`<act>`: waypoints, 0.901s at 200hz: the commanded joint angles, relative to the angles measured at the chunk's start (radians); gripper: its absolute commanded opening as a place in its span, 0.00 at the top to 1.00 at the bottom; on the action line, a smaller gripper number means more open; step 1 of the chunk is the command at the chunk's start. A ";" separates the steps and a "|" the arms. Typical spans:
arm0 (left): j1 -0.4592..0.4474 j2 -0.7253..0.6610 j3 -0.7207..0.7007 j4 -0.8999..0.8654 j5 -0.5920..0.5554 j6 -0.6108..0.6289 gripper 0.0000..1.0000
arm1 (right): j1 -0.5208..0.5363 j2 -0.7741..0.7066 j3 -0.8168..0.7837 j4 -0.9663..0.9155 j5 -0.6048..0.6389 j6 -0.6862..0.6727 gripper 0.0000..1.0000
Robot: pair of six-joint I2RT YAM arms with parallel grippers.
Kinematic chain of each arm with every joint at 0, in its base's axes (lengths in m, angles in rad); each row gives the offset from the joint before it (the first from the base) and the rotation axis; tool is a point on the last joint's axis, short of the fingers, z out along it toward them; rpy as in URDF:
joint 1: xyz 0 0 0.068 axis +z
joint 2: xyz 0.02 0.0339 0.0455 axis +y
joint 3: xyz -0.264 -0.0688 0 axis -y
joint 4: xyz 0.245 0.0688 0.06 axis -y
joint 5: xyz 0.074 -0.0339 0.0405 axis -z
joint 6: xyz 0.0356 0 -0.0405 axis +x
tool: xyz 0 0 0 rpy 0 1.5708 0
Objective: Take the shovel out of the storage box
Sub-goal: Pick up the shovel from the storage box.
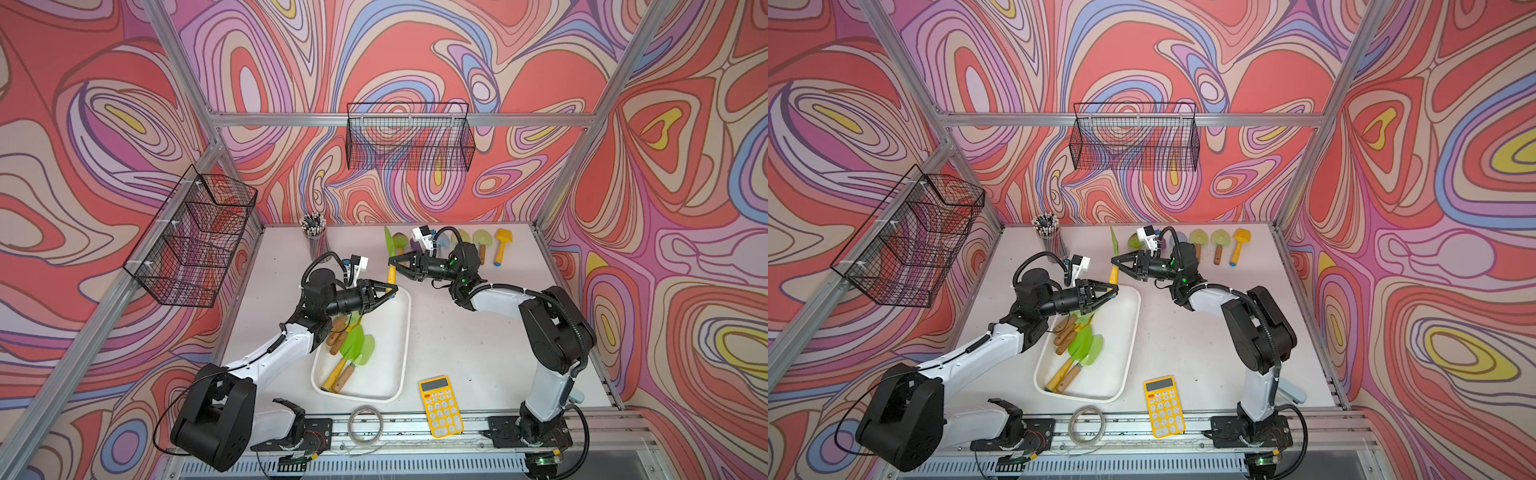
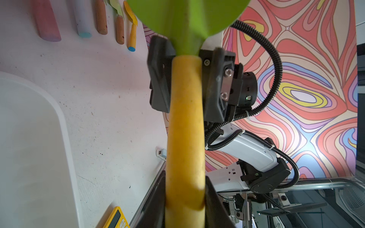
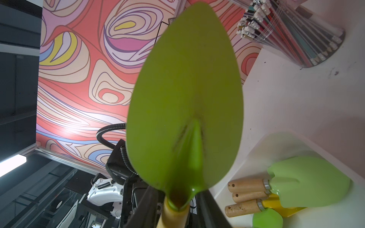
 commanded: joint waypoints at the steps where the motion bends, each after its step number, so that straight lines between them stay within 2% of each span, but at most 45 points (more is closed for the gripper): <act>1: -0.007 0.009 -0.016 0.091 0.018 -0.018 1.00 | 0.006 0.019 0.001 0.131 -0.012 0.084 0.67; 85: -0.030 0.031 -0.033 0.110 0.009 -0.020 1.00 | 0.006 0.064 -0.009 0.277 -0.009 0.188 0.70; 118: -0.029 0.028 -0.034 0.087 0.009 -0.005 1.00 | 0.007 0.057 -0.017 0.260 -0.007 0.173 0.80; 130: -0.029 0.018 -0.032 0.044 0.006 0.024 0.90 | 0.007 0.050 -0.019 0.232 -0.006 0.154 0.84; 147: -0.025 -0.013 -0.012 -0.102 -0.005 0.110 0.64 | 0.005 0.029 -0.023 0.173 -0.002 0.112 0.85; 154: -0.019 -0.031 0.001 -0.185 -0.018 0.158 0.57 | 0.005 0.019 -0.026 0.143 -0.003 0.089 0.85; 180: 0.029 -0.094 0.060 -0.489 -0.061 0.326 0.38 | 0.002 -0.033 -0.026 -0.047 0.001 -0.035 0.86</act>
